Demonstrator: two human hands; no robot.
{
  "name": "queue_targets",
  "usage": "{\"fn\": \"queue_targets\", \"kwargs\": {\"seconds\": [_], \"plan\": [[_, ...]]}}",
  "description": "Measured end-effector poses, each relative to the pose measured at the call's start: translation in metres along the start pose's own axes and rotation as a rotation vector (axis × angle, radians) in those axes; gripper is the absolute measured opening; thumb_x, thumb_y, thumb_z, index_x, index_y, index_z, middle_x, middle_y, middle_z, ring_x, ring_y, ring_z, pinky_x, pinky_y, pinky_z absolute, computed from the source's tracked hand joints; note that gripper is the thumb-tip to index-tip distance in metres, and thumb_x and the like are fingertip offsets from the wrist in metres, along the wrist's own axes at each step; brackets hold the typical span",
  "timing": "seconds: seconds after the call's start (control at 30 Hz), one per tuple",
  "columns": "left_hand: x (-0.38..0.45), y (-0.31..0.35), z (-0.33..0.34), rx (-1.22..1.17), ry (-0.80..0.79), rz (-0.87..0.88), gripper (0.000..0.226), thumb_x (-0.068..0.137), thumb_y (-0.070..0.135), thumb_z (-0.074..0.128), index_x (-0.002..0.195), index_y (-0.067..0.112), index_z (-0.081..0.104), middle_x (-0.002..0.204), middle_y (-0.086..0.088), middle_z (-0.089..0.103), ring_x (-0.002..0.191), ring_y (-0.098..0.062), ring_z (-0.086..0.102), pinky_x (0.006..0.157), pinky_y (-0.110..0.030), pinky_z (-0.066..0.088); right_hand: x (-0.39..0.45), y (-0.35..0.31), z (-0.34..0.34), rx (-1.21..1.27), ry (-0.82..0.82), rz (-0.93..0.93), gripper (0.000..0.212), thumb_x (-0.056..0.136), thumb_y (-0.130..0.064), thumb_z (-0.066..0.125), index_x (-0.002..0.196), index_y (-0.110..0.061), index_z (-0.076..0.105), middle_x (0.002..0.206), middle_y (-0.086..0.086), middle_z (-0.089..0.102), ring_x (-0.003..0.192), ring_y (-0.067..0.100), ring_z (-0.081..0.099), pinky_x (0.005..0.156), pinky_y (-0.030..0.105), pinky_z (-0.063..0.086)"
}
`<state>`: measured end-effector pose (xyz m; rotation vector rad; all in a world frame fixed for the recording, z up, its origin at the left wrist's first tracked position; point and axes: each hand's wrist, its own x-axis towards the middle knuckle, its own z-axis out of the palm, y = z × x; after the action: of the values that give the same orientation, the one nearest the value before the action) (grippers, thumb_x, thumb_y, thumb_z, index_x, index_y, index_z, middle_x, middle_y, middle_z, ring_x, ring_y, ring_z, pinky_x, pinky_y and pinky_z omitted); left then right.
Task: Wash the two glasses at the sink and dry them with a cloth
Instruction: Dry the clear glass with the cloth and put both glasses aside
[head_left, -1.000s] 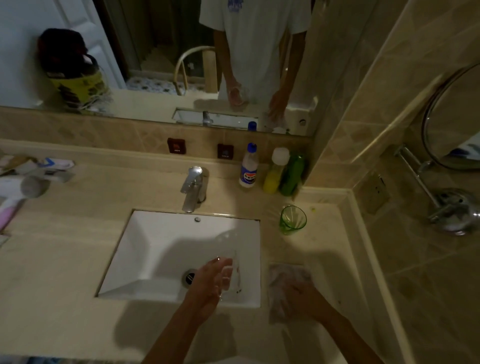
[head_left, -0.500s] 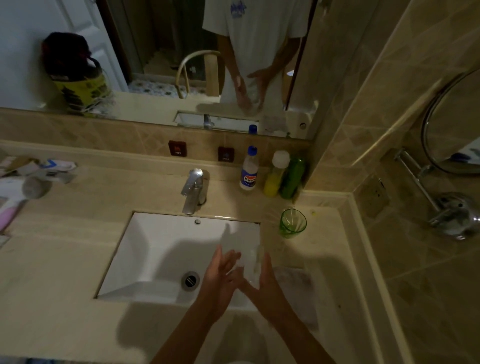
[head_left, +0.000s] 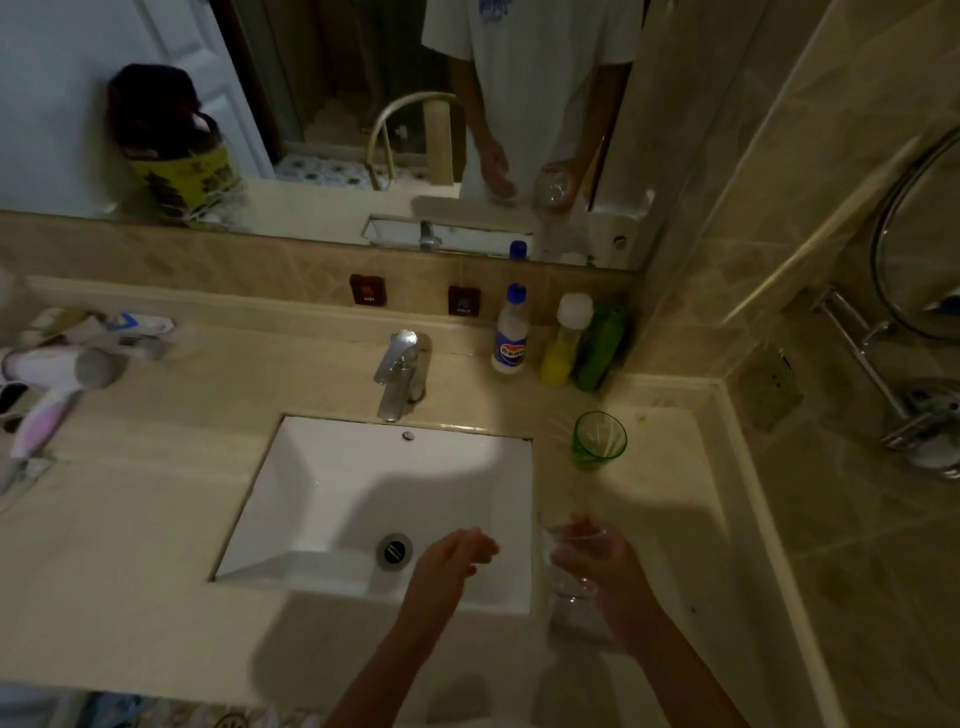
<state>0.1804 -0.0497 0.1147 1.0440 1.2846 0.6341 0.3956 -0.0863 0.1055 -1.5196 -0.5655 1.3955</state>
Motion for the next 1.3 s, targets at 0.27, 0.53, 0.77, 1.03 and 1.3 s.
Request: {"fn": "queue_targets", "kwargs": {"seconds": [0.27,0.53,0.77,1.03,1.3], "plan": [[0.022,-0.1,-0.024,1.159,0.18,0.077,0.052,0.091,0.05,0.041,0.083,0.013,0.078,0.095,-0.01,0.077,0.097,-0.032,0.074,0.084,-0.054,0.056,-0.001,-0.002,-0.038,-0.247,0.211,-0.098,0.06,0.061,0.018,0.082,0.112,0.006,0.053,0.103,0.018,0.059,0.09,0.024,0.058,0.075,0.033,0.052],[0.027,-0.13,-0.017,1.468,0.191,0.119,0.039,0.078,0.036,0.04,0.071,0.017,0.074,0.066,-0.009,0.065,0.069,-0.035,0.067,0.081,-0.058,0.049,0.019,0.002,-0.08,-0.21,0.343,-0.073,0.074,0.063,0.02,0.08,0.123,0.001,0.041,0.108,0.014,0.06,0.098,0.029,0.062,0.075,0.03,0.057],[0.032,-0.135,-0.022,1.554,0.166,0.143,0.03,0.071,0.03,0.04,0.073,0.02,0.069,0.067,-0.008,0.063,0.066,-0.033,0.062,0.076,-0.049,0.042,0.065,-0.018,-0.11,-0.381,0.417,-0.08,0.087,0.056,0.009,0.089,0.128,0.001,0.042,0.114,0.014,0.054,0.102,0.024,0.054,0.074,0.031,0.05],[0.023,-0.112,-0.014,1.571,0.175,0.014,0.031,0.071,0.029,0.041,0.062,0.021,0.069,0.063,-0.007,0.063,0.065,-0.032,0.063,0.072,-0.044,0.04,0.12,-0.055,-0.128,-0.345,0.463,-0.109,0.078,0.054,0.006,0.091,0.122,-0.003,0.053,0.108,0.008,0.055,0.094,0.021,0.055,0.057,0.021,0.047],[0.028,-0.116,-0.015,1.593,0.245,0.14,0.023,0.066,0.026,0.044,0.055,0.019,0.063,0.054,-0.006,0.057,0.055,-0.03,0.059,0.065,-0.04,0.039,0.144,-0.067,-0.125,-0.368,0.475,-0.177,0.074,0.057,0.007,0.089,0.118,0.0,0.048,0.107,0.006,0.05,0.089,0.018,0.05,0.059,0.015,0.044]]}}
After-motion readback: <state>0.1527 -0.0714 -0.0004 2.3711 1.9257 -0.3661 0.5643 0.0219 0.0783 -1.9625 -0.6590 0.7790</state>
